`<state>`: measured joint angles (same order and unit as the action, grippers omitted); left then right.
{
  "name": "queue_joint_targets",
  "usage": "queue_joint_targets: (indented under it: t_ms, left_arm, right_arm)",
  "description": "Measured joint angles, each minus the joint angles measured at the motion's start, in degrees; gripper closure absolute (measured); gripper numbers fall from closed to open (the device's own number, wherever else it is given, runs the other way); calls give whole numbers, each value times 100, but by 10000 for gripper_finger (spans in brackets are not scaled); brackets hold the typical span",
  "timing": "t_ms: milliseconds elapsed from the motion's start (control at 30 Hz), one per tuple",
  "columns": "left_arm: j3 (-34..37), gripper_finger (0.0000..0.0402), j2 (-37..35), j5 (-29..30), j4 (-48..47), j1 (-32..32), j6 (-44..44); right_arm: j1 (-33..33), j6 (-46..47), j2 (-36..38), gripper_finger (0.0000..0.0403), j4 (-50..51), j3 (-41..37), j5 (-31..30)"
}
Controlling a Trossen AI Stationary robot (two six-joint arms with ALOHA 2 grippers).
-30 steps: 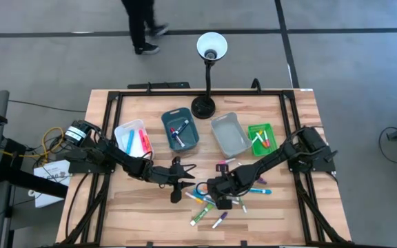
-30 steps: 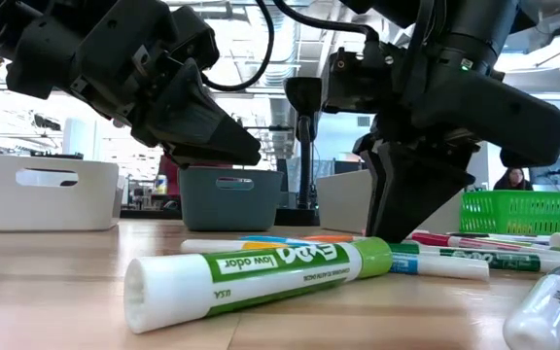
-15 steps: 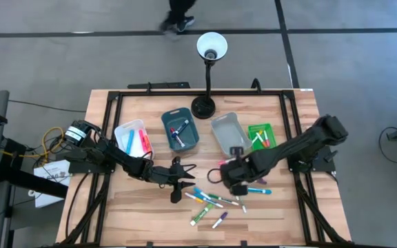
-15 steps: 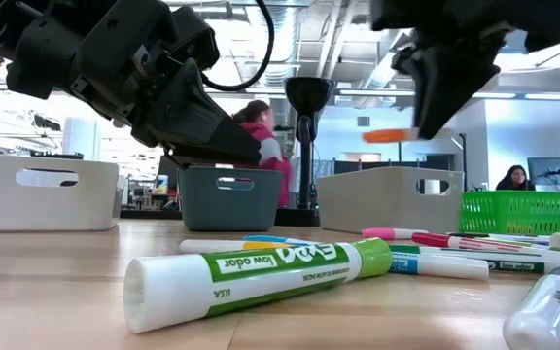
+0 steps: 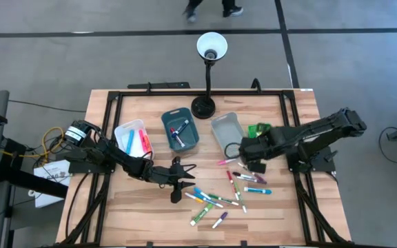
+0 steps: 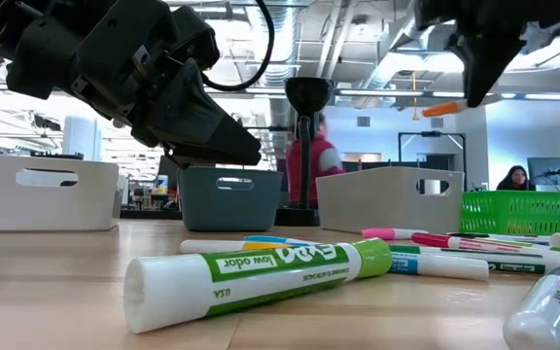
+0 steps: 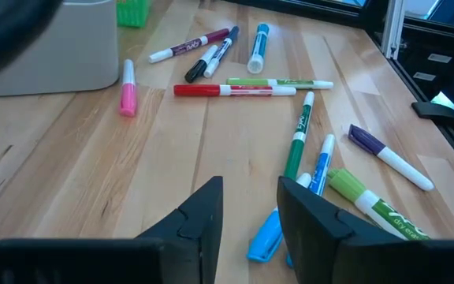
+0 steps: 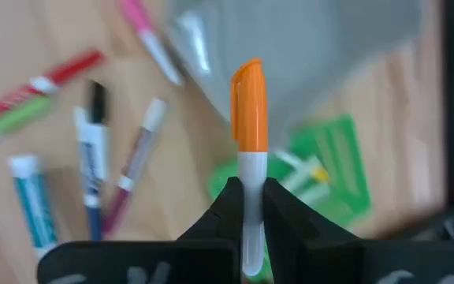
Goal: Pick & Place Markers
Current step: Put the orange highlighter pen into the green bin
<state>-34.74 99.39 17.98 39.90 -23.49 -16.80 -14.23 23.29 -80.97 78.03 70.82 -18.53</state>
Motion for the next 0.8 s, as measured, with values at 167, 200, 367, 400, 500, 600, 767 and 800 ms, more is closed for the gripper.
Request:
queue_joint_targets:
  t_ms: [167,200,367,400,500,600,767,800]
  left_arm:
    - [0,284,0,0,0,0,-13]
    - [0,284,0,0,0,0,-14]
    - [0,284,0,0,0,0,-15]
    - [0,284,0,0,0,0,-15]
    - [0,284,0,0,0,0,-15]
    - [0,284,0,0,0,0,-15]
    - [0,284,0,0,0,0,-15]
    - [0,284,0,0,0,0,-15]
  right_arm:
    - [328,337,358,387,111,-531,-50]
    - [398,356,434,387,78,-698,-58]
    - [741,373,796,386,-198,-1525,37]
    - [810,375,861,386,-306,-1652,46]
    - [1012,373,1037,385,-733,-2006,140]
    - [1208,378,1123,383,-1048,-2311,277]
    - [1485,378,1128,382,-1822,-2842,364]
    - [1542,378,1098,382,-1964,-2942,362]
